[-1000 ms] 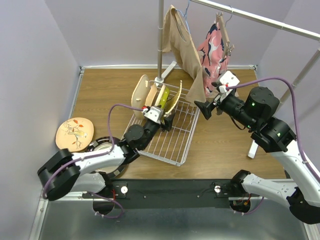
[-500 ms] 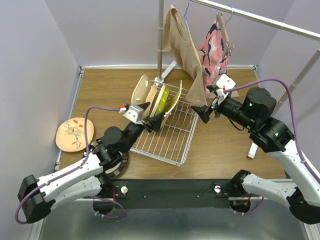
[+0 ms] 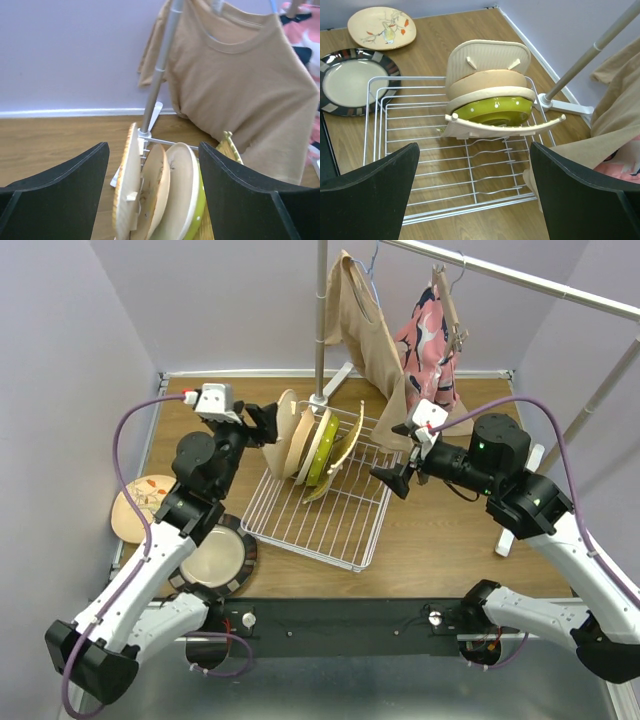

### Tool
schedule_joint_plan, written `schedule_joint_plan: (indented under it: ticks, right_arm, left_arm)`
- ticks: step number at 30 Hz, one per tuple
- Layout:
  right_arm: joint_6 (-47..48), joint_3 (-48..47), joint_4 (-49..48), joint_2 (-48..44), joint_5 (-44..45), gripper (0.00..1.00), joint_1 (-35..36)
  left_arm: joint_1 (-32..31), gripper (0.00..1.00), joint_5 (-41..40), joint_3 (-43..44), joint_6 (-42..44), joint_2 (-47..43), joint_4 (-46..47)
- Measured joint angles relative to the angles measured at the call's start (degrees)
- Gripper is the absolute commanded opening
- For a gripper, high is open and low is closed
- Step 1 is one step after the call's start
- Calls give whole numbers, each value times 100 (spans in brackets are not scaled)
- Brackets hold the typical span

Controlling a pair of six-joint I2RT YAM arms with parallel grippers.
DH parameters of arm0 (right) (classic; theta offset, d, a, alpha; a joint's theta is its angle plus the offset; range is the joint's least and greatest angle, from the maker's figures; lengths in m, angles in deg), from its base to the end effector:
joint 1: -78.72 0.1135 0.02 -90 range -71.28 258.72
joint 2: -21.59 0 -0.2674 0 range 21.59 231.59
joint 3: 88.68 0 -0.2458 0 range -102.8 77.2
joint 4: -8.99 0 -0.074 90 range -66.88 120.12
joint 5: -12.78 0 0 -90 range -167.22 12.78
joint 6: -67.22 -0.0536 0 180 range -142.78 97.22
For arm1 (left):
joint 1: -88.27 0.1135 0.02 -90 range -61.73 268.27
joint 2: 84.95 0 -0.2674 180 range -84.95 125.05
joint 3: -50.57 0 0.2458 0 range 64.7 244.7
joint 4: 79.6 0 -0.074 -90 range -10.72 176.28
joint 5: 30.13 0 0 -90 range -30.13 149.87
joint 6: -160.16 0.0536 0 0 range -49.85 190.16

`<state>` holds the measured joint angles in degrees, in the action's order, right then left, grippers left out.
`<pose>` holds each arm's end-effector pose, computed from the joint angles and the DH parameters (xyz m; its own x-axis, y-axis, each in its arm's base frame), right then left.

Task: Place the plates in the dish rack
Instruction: Grab a plate with the left arm

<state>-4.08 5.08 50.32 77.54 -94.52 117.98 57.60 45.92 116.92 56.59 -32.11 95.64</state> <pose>0.1489 0.1423 0.4351 0.1257 -0.2926 -0.9479 -0.8339 0.4864 -0.2607 0.1976 -0.1021 0.4032 0.0591 -0.2998 -0.9522 0.3127 0.9114 -0.2676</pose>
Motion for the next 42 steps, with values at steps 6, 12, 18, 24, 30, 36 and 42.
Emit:
schedule_joint_plan:
  ticks: [6, 12, 18, 24, 30, 36, 42]
  right_arm:
    - [42, 20, 0, 44, -35, 100, 0]
    - [46, 20, 0, 118, -35, 100, 0]
    - [44, 70, -7, 138, -44, 100, 0]
    - [44, 101, -9, 140, -44, 100, 0]
    - [42, 101, -9, 140, -46, 100, 0]
    - [42, 116, -13, 136, -46, 100, 0]
    - [44, 170, -13, 109, -44, 100, 0]
  left_arm:
    - [1147, 81, 216, -210, -929, -310, -341]
    - [2048, 81, 595, -964, -1897, -704, -579]
    - [2643, 81, 754, -1628, -2531, -859, -1158]
    - [2896, 81, 417, -1473, -2712, -214, -1827]
    - [2911, 81, -184, -498, -2503, 1740, -2573]
    - [2957, 75, -682, -234, -2146, 2417, -3067]
    - [3174, 65, -1305, 492, -1733, 3427, -3547]
